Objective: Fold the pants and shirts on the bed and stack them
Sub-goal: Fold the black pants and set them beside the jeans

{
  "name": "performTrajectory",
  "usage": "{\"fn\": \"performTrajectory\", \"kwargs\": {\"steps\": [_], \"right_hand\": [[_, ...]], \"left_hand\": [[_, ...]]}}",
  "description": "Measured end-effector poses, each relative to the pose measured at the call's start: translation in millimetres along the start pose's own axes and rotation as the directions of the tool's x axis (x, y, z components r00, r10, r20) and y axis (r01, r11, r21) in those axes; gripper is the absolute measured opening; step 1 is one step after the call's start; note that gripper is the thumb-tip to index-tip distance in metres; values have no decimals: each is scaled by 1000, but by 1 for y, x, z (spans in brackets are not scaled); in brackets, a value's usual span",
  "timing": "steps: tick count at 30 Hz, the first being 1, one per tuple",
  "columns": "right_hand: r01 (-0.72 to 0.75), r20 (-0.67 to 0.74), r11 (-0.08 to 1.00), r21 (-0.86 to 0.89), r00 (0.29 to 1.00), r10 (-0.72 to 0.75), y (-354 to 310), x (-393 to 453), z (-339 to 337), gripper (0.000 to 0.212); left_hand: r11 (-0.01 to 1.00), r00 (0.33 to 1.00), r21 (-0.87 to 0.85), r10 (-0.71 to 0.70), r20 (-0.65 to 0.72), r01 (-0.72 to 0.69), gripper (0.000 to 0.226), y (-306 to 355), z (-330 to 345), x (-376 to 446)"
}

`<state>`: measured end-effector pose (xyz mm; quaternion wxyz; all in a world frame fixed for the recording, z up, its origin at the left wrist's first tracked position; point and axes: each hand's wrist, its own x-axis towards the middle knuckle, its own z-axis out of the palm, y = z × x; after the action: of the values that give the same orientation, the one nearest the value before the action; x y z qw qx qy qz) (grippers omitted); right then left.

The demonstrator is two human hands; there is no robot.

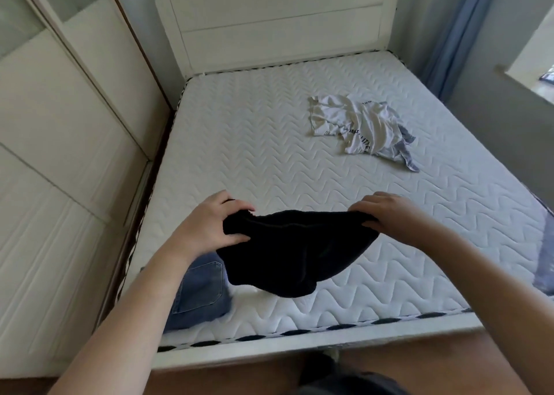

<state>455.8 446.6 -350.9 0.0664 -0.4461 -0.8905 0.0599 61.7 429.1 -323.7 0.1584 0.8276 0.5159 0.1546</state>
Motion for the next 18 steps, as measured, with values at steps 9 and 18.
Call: {"fn": "performTrajectory", "kwargs": {"steps": [9,18], "right_hand": [[-24,-135,998,59,990,31,-12,-29,-30,33],[-25,-103,995,96,994,35,25,-44,-54,45]], "left_hand": [[969,963,218,160,-215,-112,28,25,3,-10],[996,995,-70,67,67,-63,20,61,-13,30]]}}
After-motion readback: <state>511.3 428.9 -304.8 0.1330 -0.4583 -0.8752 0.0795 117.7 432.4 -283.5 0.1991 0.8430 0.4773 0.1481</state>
